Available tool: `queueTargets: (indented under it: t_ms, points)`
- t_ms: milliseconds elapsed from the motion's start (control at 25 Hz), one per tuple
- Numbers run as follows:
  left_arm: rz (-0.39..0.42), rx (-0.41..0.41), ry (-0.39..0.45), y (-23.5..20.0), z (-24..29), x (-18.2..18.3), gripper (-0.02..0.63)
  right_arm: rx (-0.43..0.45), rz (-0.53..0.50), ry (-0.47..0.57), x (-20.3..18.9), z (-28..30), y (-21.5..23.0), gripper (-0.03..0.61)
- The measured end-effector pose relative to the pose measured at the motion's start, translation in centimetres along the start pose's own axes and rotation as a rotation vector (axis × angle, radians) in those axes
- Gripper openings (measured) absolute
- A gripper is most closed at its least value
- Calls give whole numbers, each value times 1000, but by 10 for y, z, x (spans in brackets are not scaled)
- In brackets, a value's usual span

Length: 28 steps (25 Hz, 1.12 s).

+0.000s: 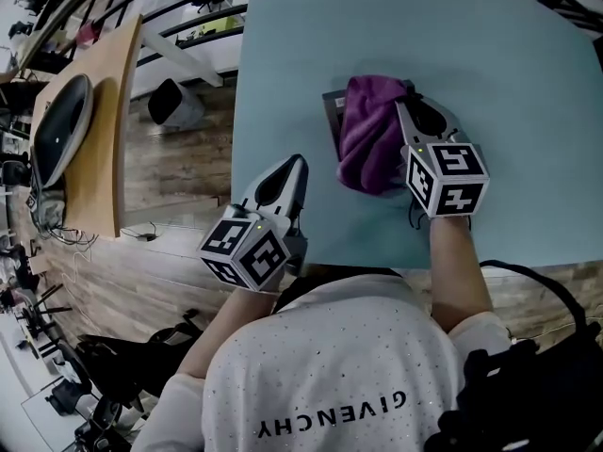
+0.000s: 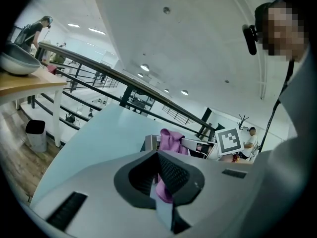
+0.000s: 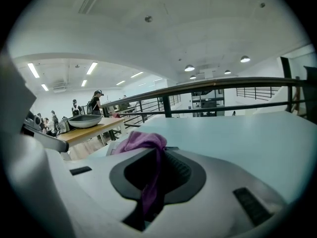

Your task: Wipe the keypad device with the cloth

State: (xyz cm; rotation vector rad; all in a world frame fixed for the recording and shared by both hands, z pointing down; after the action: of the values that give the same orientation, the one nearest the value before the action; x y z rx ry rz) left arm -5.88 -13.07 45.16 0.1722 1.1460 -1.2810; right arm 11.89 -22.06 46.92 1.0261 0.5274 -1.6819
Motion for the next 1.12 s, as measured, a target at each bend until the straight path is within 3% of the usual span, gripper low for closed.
queueTargets:
  t_ms: [760,840,1000,1120]
  points:
    - [-26,21,-8,-7,0,-2,0,-84,106,-22,-20,-15,56,43]
    - [-38,40,-17,-10,-1,-3,0,-36,127,29,-10,-24,52,40]
    - [-51,42,-9,-10,-1,-4,0,185,146,212,24,-44,13,40]
    - [-63,24,-16,-7,2,-4,0,262,86,205,30,-39,-27,40]
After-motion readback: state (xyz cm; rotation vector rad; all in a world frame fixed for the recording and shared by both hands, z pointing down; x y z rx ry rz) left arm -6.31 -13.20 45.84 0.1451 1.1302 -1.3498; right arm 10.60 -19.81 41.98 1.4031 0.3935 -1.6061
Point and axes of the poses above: the fingertips, and each gripper's own axes: z forward along the fingers, y to its right, x out of its top, the point moved 1 cm from there along -z, backward along the fingers, and after that the axes turned 7 degrees about -y, right-handed, at the moved point
